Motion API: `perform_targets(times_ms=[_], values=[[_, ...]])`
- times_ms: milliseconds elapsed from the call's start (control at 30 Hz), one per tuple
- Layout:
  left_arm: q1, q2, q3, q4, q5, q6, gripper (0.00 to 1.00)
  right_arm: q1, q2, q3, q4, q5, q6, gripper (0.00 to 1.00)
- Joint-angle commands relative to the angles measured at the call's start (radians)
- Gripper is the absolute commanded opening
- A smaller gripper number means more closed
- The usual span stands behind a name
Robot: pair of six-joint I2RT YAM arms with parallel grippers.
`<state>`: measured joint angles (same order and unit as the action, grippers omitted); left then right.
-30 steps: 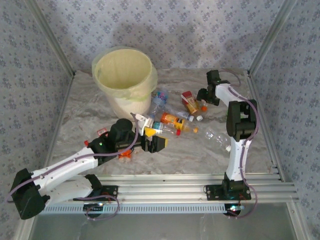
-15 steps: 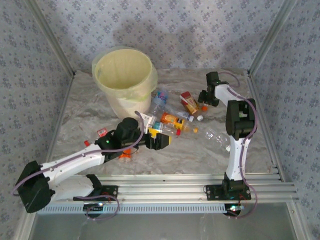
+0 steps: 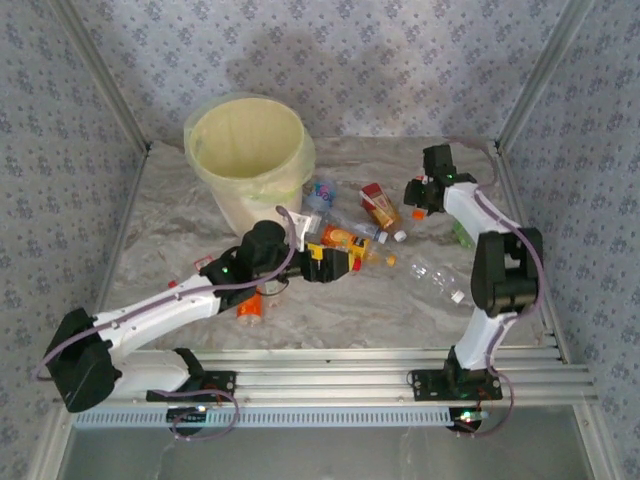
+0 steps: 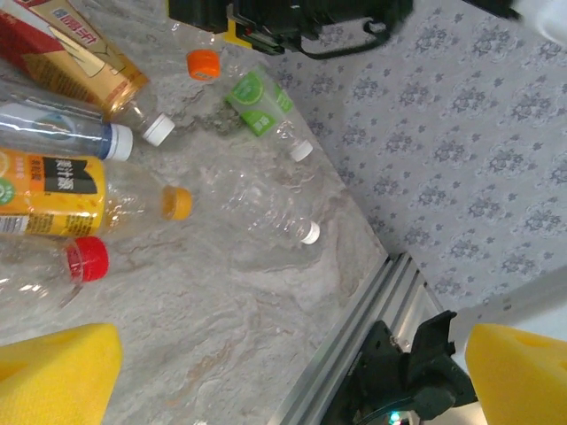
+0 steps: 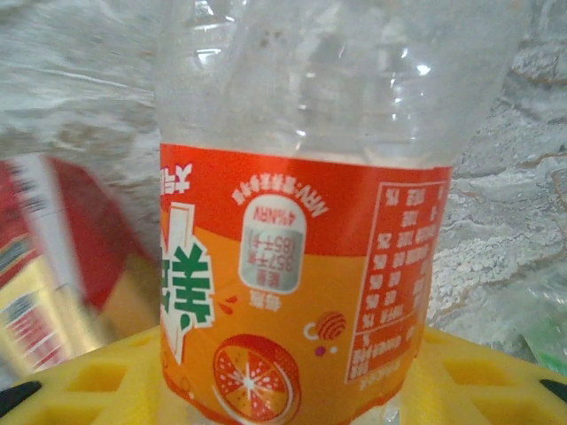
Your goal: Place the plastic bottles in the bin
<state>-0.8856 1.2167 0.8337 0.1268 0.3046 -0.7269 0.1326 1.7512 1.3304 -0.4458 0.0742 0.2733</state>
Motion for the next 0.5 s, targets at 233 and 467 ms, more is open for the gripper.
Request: perform_targets(times_ms=[233, 467], values=[[0.138, 0.120, 0.164, 0.050, 0.180, 0.011, 1.00, 0.182, -0.391, -0.254, 0.021, -0.137, -0.044, 0.53], [0.198, 0.164, 0.191, 0.116, 0.259, 0.002, 1.00, 0.293, -0.598, -0.358, -0.010, -0.243, -0.007, 0.53]])
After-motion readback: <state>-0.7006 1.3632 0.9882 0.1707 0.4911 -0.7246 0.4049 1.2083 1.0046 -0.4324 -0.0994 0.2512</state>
